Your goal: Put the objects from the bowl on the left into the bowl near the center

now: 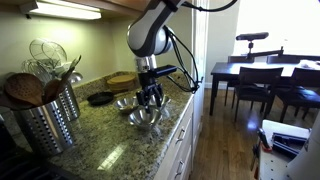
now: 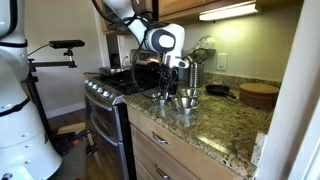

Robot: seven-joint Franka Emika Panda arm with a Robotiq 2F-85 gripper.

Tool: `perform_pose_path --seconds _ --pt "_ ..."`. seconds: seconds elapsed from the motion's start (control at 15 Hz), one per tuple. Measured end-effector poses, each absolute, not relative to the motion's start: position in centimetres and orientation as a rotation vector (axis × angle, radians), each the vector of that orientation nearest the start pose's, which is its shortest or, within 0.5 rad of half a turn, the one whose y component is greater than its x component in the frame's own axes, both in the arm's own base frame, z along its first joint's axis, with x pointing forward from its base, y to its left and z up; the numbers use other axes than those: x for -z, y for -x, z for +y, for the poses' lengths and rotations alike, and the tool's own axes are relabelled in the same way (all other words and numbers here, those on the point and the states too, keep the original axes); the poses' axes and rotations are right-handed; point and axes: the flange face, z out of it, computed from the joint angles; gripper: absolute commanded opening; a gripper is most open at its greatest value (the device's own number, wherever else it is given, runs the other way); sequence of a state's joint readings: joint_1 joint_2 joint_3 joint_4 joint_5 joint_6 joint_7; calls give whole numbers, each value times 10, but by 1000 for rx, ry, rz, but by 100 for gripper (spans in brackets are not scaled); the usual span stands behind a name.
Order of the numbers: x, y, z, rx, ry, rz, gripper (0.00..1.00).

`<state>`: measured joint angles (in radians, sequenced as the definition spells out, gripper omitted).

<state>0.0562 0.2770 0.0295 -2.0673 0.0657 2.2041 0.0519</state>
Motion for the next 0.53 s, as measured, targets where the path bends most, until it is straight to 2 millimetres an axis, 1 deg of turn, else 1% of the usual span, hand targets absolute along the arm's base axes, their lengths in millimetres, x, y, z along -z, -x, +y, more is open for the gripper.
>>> perform_pose_path --seconds 0.27,0.53 --pt "-293 -570 50 -204 3107 -1 100" --pt "-307 -571 50 -169 3118 -13 100"
